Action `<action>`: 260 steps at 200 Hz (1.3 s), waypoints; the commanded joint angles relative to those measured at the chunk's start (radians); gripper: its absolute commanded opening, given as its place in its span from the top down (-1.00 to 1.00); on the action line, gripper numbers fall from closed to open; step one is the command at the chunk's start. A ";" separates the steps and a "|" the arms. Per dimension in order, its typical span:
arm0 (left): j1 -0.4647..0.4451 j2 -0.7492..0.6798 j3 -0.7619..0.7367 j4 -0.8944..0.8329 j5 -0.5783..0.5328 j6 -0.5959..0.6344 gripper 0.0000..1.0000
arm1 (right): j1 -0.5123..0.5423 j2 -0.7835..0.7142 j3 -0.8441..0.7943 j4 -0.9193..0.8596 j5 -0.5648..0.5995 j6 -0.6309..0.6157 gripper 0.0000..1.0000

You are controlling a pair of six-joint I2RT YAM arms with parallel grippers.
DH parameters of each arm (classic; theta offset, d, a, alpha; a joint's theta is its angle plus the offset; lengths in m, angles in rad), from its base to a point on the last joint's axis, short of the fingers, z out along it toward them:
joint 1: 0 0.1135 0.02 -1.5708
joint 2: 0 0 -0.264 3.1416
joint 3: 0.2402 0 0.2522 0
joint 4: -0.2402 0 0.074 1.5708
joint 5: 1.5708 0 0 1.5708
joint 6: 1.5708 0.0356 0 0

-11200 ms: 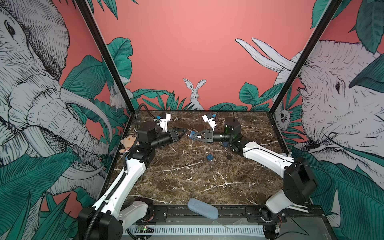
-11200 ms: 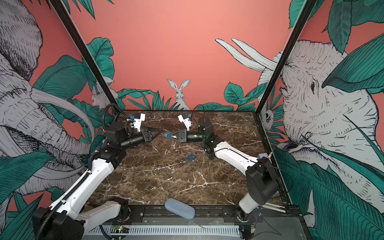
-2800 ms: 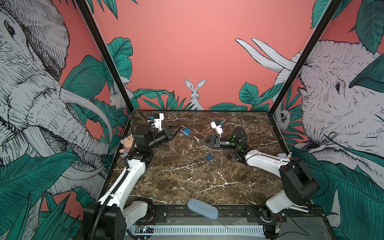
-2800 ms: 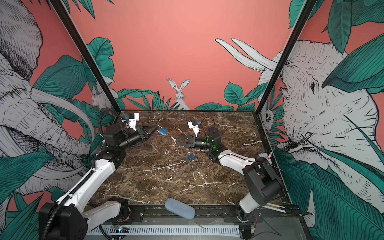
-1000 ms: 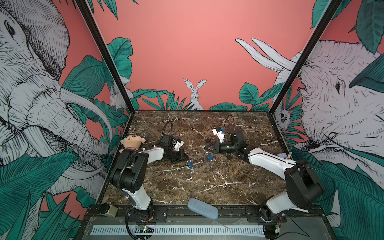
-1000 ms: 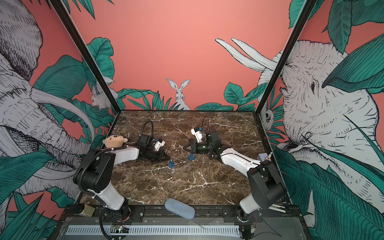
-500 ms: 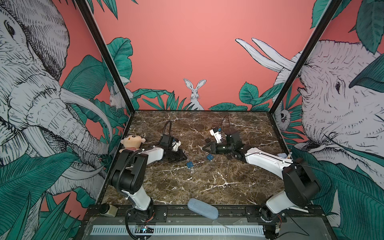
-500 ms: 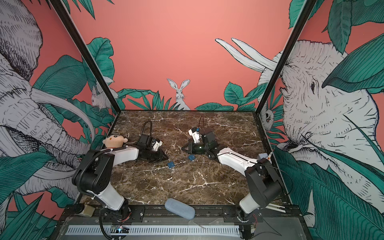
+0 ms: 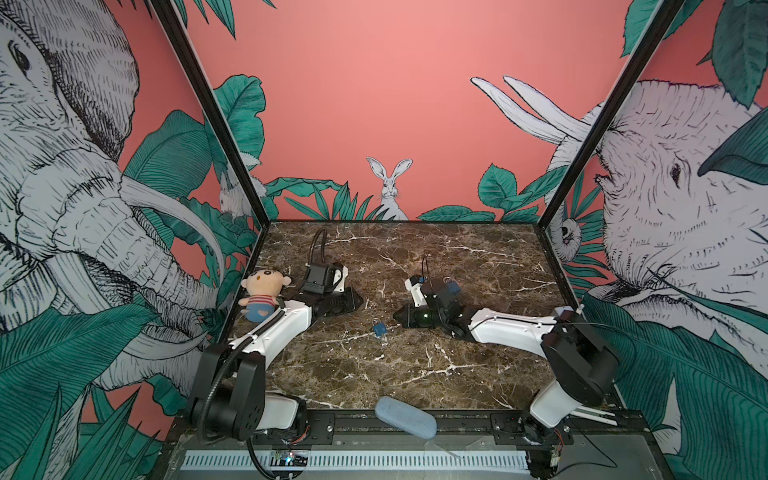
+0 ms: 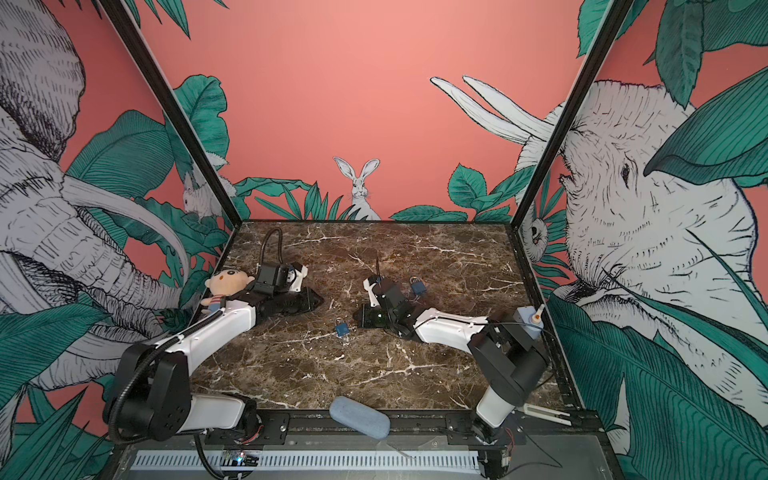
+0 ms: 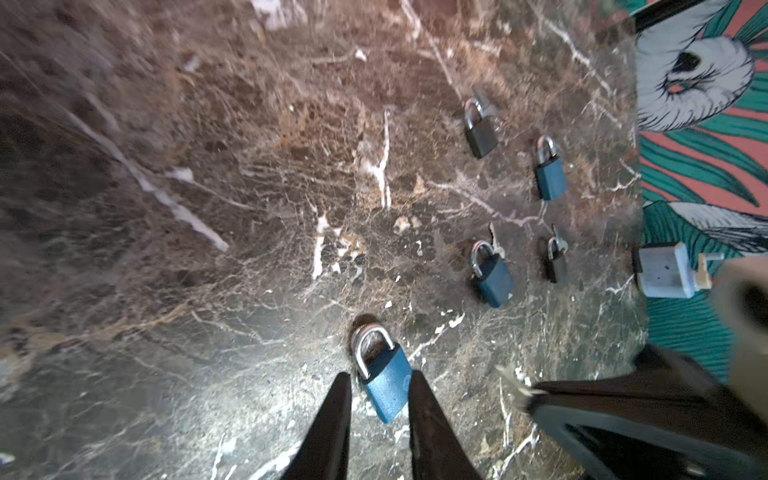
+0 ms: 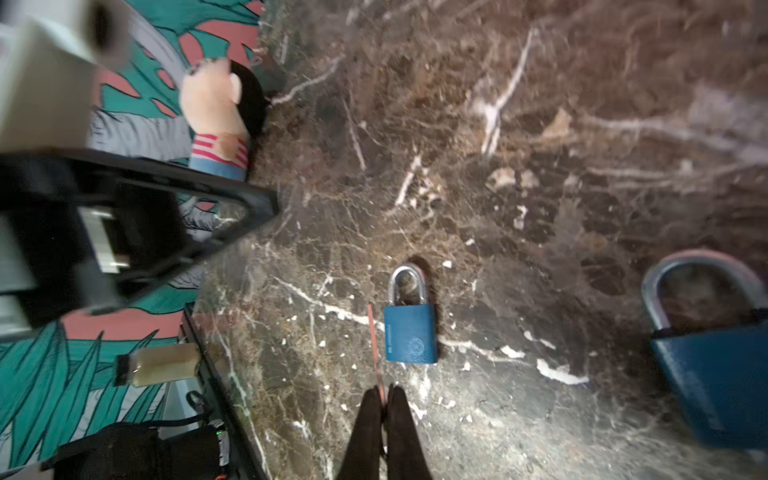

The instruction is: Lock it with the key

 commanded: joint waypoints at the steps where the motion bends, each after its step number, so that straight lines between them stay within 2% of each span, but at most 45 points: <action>1: 0.016 -0.056 -0.019 -0.007 0.000 -0.038 0.44 | 0.030 0.063 -0.003 0.119 0.046 0.064 1.00; 83: 0.020 -0.096 -0.048 0.015 0.041 -0.073 0.44 | 0.047 0.179 -0.036 0.291 0.111 0.162 1.00; 154: 0.031 -0.094 -0.049 0.024 0.051 -0.085 0.45 | 0.048 0.198 -0.050 0.290 0.121 0.181 1.00; 170: 0.034 -0.092 -0.048 0.023 0.053 -0.084 0.44 | 0.048 0.201 -0.059 0.306 0.116 0.188 0.86; 205: 0.036 -0.101 -0.047 0.019 0.051 -0.082 0.44 | 0.049 0.148 -0.083 0.290 0.143 0.171 0.66; 260: 0.037 -0.137 -0.042 0.017 0.026 -0.073 0.43 | 0.050 0.000 -0.044 0.120 0.184 0.046 0.61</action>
